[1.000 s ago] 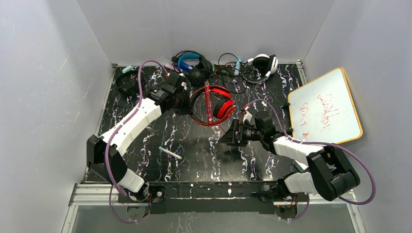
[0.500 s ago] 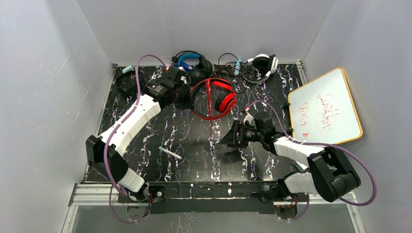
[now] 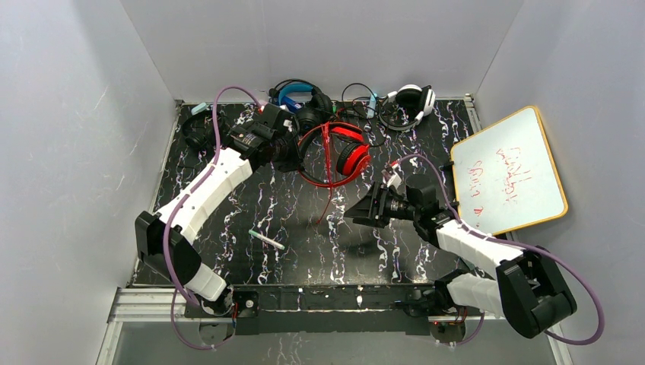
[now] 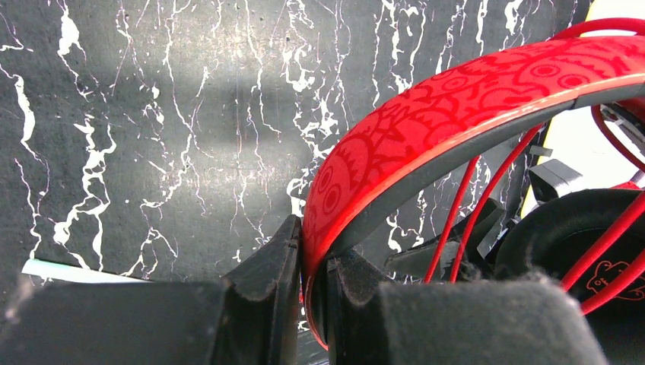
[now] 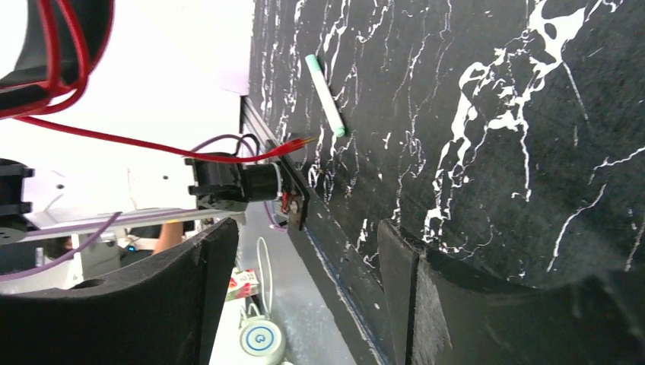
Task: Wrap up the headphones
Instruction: Wrap the headphones cable around the headphones.
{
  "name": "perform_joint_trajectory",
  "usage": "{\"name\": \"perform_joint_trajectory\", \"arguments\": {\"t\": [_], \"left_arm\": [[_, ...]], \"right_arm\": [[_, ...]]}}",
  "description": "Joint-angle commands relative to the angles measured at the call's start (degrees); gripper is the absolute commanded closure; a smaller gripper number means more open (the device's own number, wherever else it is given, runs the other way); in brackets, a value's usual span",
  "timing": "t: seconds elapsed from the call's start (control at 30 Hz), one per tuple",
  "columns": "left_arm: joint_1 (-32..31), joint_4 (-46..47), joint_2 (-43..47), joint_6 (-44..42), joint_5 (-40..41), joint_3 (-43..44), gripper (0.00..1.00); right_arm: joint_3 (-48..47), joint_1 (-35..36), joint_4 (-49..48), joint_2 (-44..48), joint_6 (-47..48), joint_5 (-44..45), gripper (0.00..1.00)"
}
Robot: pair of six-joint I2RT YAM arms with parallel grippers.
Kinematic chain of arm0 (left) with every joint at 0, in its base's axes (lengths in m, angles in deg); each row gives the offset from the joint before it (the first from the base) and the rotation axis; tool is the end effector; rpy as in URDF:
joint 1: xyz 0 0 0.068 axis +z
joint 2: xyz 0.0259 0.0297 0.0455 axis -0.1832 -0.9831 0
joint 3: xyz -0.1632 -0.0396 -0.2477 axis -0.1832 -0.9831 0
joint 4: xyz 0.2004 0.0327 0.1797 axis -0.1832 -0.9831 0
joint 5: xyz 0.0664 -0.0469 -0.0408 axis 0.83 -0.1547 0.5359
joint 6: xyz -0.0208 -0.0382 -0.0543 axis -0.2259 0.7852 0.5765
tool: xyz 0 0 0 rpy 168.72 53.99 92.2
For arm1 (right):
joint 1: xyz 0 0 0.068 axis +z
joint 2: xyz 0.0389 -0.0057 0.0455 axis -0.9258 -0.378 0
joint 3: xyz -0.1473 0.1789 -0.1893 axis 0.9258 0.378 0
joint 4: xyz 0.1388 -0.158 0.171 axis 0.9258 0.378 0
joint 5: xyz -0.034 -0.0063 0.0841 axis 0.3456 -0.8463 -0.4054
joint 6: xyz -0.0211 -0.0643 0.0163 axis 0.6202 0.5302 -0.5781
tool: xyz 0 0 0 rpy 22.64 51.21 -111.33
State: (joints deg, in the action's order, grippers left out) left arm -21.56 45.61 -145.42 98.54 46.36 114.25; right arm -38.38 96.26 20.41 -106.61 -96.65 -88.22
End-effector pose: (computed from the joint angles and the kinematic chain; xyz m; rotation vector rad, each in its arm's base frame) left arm 0.3024 -0.1904 0.3700 -0.1911 2.4094 -0.6365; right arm 0.1983 0.1467 0.2129 -0.0064 2.2322 1.5109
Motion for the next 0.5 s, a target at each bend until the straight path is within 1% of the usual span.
{"name": "perform_joint_trajectory", "arguments": {"t": [0.0, 0.07, 0.2, 0.27, 0.37, 0.47], "left_arm": [[-0.22, 2.83, 0.67, 2.27, -1.20, -0.63, 1.00], [-0.22, 3.50, 0.52, 2.71, -1.96, -1.16, 1.00], [-0.22, 4.24, 0.16, 3.15, -3.51, -1.71, 1.00], [-0.22, 4.38, 0.08, 3.00, -3.90, -1.68, 1.00], [-0.22, 4.36, 0.05, 2.80, -3.97, -1.57, 1.00], [-0.22, 4.25, 0.14, 2.80, -4.17, -1.52, 1.00]], "right_arm": [[2.56, -0.09, -9.85, 3.10, -10.35, 0.82, 0.26], [3.19, 0.98, -14.59, 5.14, -7.01, 1.74, 0.26], [2.37, 3.77, -12.35, 10.07, 9.72, 8.47, 0.26], [3.88, 4.27, -14.36, 11.60, 16.40, 11.10, 0.28], [7.02, 4.46, -21.78, 12.53, 22.89, 12.24, 0.30], [9.68, 5.39, -30.23, 11.39, 28.21, 12.17, 0.33]]}}
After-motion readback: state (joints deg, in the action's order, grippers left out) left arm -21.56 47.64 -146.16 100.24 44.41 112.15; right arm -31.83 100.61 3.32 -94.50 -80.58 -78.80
